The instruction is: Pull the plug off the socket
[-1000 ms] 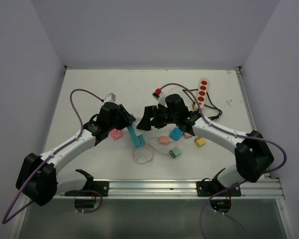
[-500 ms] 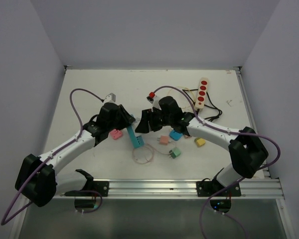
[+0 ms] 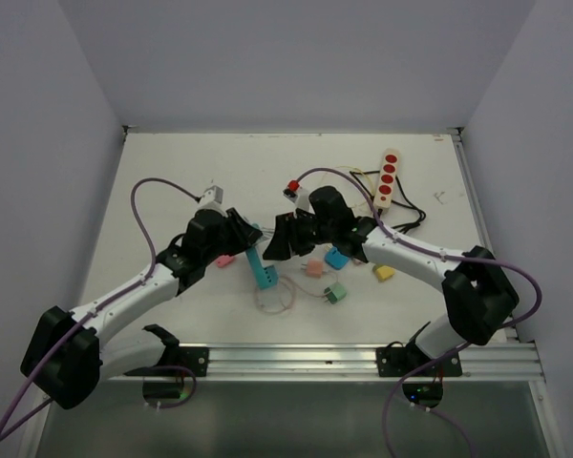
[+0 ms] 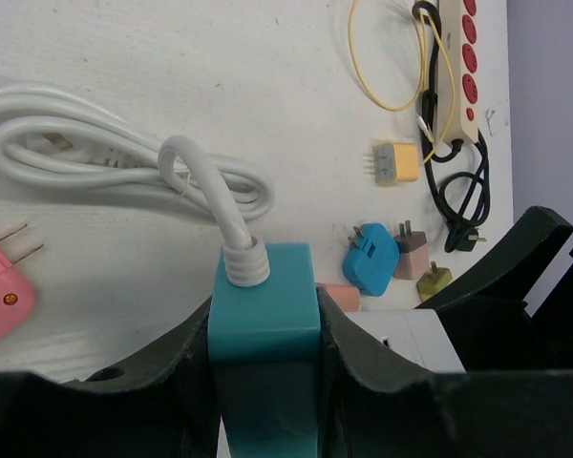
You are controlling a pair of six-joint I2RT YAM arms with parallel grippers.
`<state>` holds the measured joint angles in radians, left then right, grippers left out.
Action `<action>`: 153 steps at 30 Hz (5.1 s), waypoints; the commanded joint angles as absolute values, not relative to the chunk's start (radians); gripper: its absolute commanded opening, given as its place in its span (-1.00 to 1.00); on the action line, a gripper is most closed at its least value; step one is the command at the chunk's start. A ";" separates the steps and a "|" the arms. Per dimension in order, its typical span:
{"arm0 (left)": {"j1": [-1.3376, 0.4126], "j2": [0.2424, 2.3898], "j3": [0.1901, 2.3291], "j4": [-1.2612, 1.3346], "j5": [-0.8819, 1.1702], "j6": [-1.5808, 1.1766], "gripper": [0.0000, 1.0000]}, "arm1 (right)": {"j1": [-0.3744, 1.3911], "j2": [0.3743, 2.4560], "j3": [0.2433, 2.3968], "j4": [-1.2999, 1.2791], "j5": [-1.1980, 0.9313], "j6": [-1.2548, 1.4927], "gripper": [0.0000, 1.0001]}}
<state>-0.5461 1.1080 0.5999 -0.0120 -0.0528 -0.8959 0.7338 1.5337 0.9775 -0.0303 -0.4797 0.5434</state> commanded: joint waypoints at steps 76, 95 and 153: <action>-0.339 1.660 1.132 0.146 0.121 -0.715 -1.00 | 0.391 1.374 0.839 -0.168 -0.365 0.449 -1.00; -0.235 1.815 0.953 0.396 0.258 -0.732 -0.39 | 0.410 1.614 0.858 0.023 -0.387 0.459 0.22; -0.242 0.563 1.419 -0.884 -0.577 -0.411 0.99 | 0.403 0.243 1.223 -0.873 0.574 0.183 0.98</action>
